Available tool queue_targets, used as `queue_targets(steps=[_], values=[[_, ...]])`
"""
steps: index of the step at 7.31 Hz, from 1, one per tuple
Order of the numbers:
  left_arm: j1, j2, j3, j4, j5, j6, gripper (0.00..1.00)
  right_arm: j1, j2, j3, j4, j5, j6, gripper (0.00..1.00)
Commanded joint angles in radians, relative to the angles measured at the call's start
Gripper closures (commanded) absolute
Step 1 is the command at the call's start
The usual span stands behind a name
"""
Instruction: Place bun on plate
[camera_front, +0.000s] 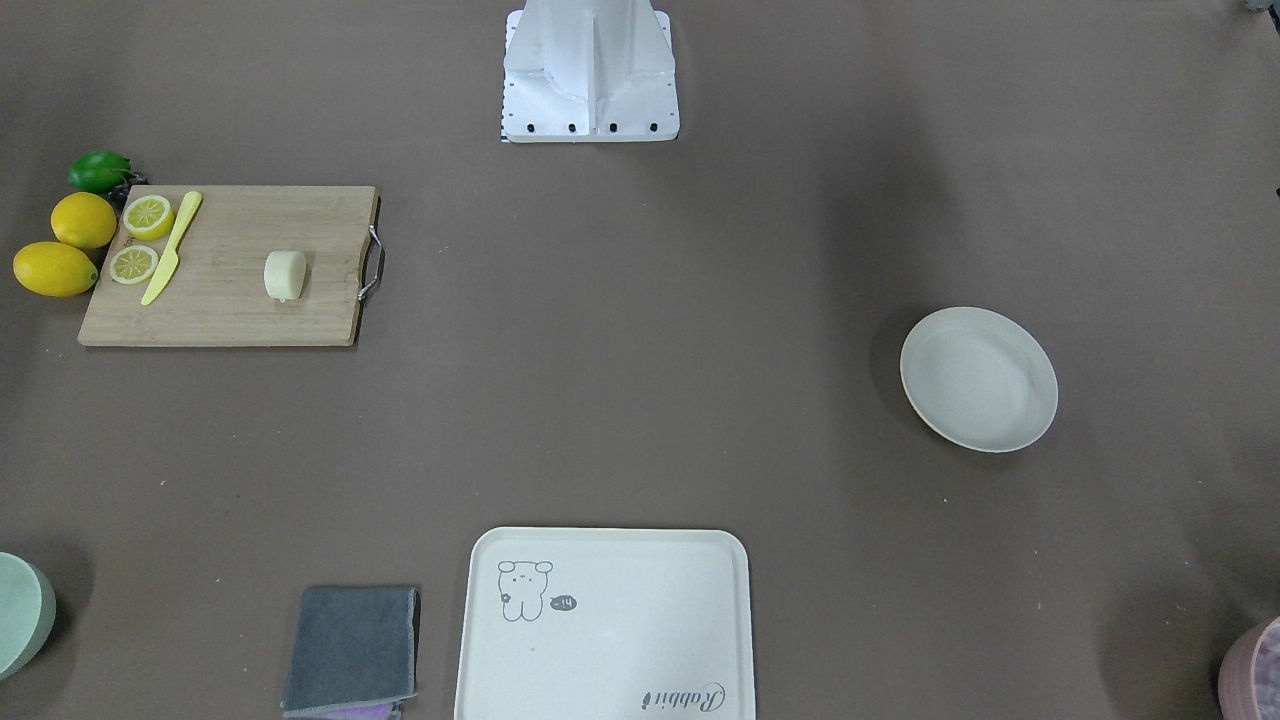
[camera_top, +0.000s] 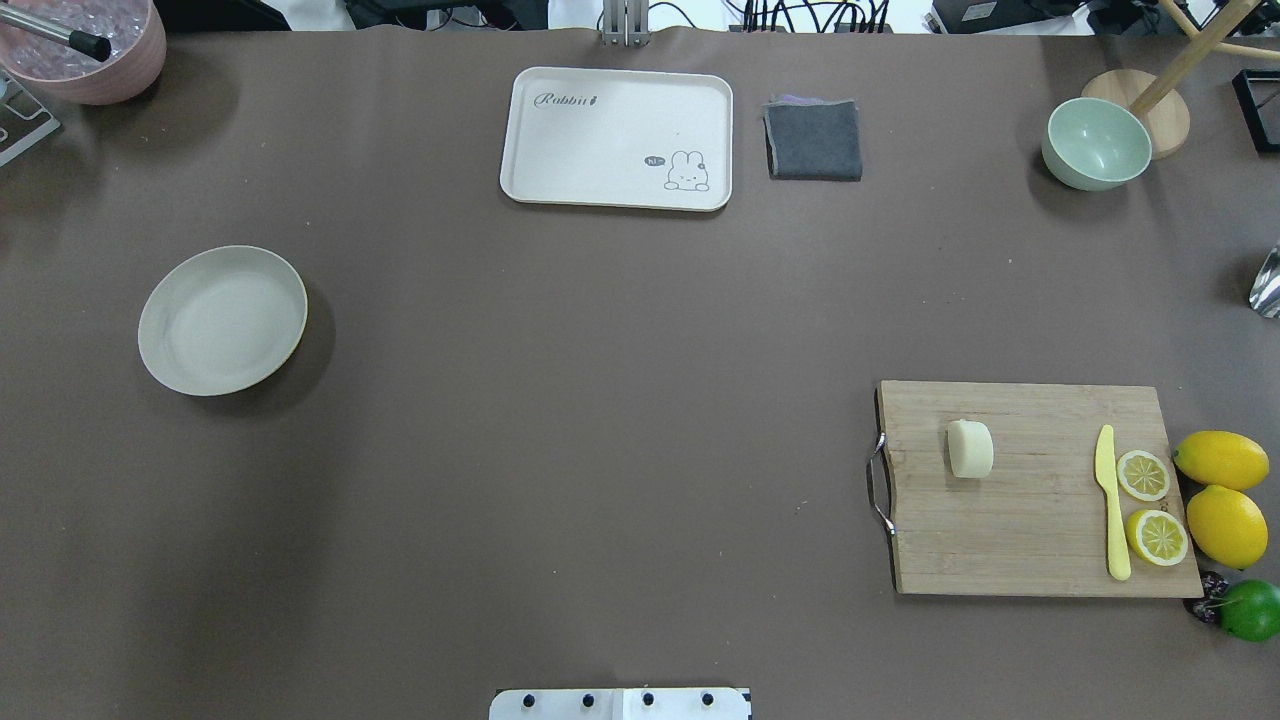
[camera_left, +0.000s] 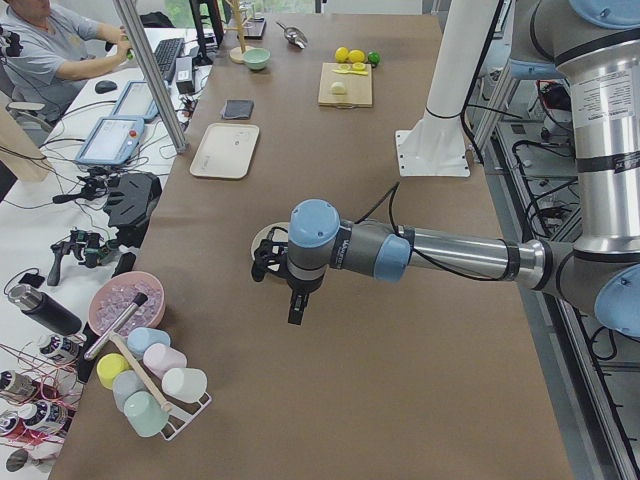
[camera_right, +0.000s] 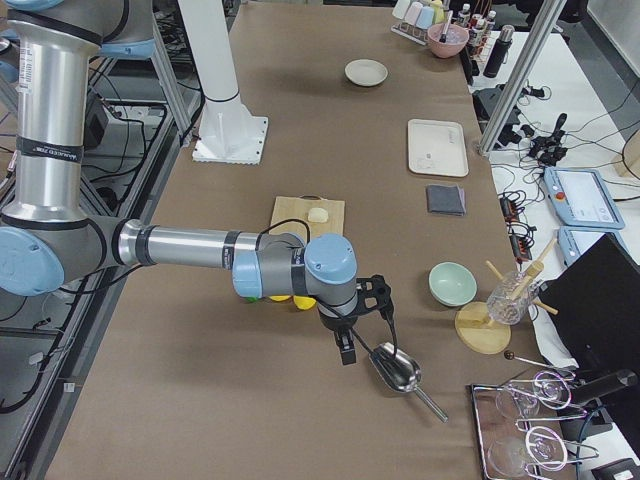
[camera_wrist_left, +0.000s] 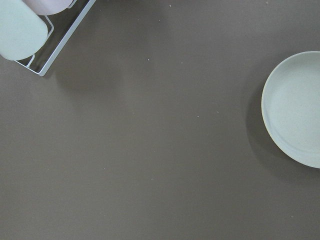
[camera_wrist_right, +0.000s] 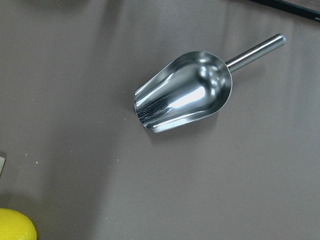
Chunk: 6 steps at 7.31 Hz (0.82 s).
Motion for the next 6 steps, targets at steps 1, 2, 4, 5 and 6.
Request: queue_targets(steps=[1,2,4,5,6], values=[[-0.006,0.018,-0.002,-0.047,0.001,-0.035,0.02,-0.003,-0.010,0.001,0.004,-0.002,0.001,0.00],[0.008,0.017,-0.002,-0.073,-0.004,-0.037,0.03,-0.004,-0.018,0.002,0.009,-0.002,-0.001,0.00],[0.014,0.010,0.007,-0.120,-0.005,-0.040,0.03,-0.019,-0.024,-0.008,0.009,-0.002,0.001,0.00],[0.014,0.009,0.007,-0.127,-0.002,-0.039,0.03,-0.035,-0.023,-0.006,0.009,0.003,0.001,0.00],[0.044,0.010,0.024,-0.127,-0.001,-0.037,0.03,-0.059,-0.024,-0.009,0.008,0.006,0.004,0.00]])
